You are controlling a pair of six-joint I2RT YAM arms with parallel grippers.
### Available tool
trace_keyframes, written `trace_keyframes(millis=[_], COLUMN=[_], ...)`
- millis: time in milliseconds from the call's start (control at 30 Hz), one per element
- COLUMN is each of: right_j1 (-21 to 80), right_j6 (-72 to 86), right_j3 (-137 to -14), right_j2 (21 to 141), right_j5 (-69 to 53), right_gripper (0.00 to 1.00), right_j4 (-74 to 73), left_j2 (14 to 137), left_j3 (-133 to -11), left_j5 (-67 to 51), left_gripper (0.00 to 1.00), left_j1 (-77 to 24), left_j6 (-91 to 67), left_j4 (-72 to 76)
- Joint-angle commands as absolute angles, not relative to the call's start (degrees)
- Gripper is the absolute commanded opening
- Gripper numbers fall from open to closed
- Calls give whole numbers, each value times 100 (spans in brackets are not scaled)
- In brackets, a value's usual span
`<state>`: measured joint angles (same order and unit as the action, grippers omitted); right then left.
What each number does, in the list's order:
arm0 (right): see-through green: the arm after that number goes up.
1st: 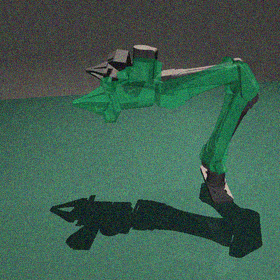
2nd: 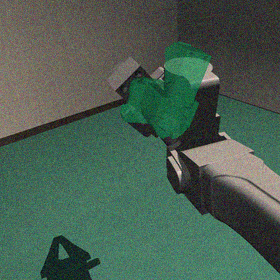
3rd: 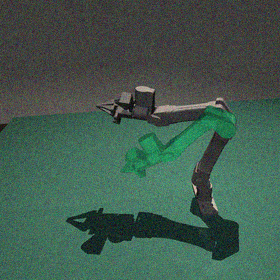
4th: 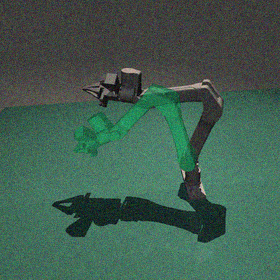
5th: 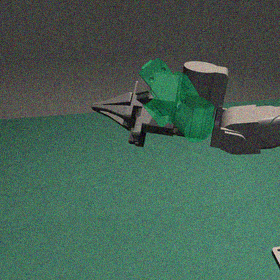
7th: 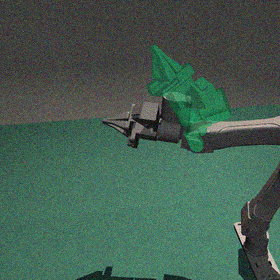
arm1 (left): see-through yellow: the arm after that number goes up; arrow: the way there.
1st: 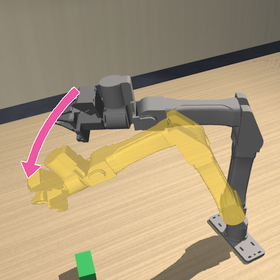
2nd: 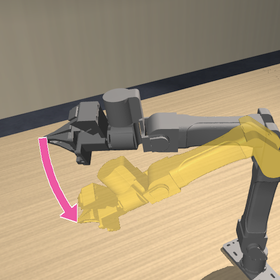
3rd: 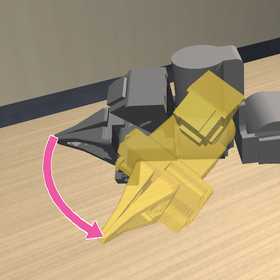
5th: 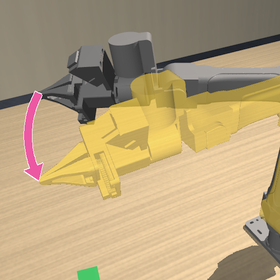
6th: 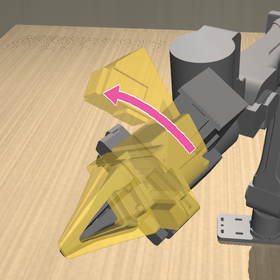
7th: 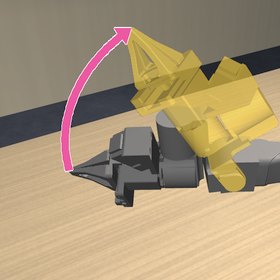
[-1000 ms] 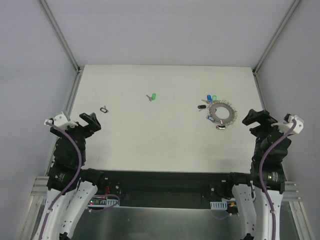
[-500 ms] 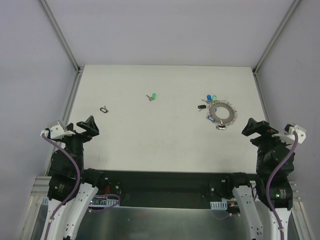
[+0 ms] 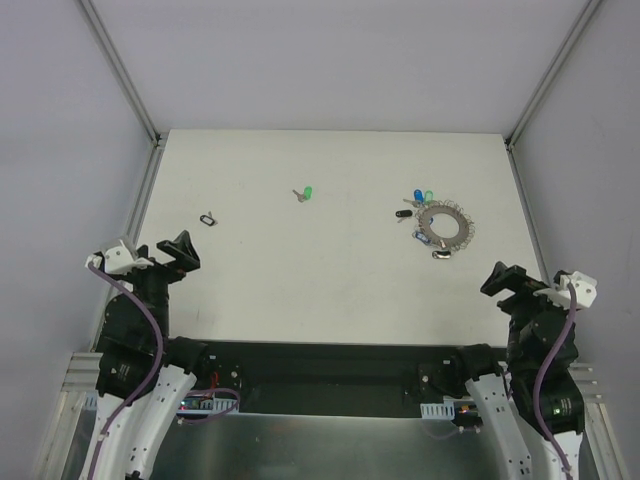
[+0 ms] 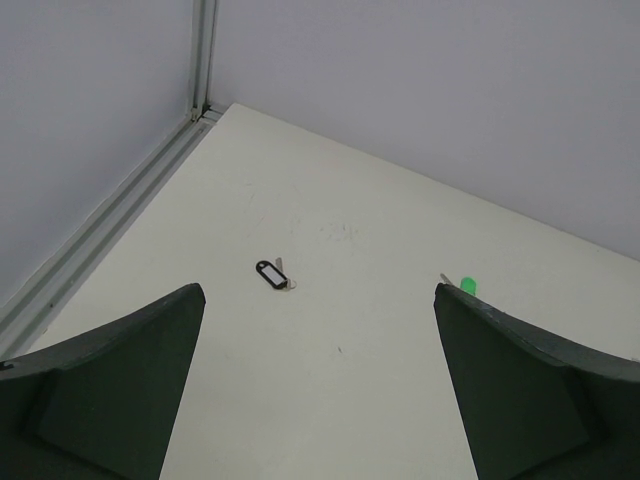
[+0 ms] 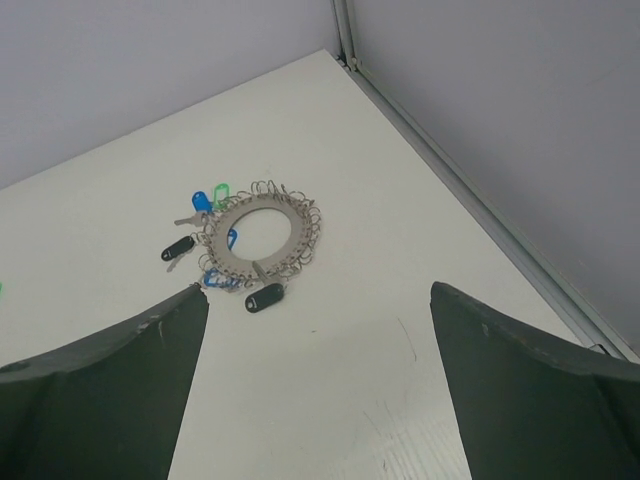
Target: Put the keys on the keyring
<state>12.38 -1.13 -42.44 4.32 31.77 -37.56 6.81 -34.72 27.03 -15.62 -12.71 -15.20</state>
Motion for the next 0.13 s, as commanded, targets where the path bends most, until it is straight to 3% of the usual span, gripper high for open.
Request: trace_keyframes(millis=[0,100], right_j1=[1371,1362], right_j6=[-246,-202], right_j3=[-3912,-3692], right_j2=[79,-316], right_j5=[3603,3647], right_gripper=[96,96], right_j4=[-3543,-3385], left_j2=[791,844], left_j3=[-3384,-3375], left_j5=[2654,2646], left_gripper=[99,99], left_j1=[-1477,-1477], left_j6=[-1160,-1151], left_j4=[-1230,-1230])
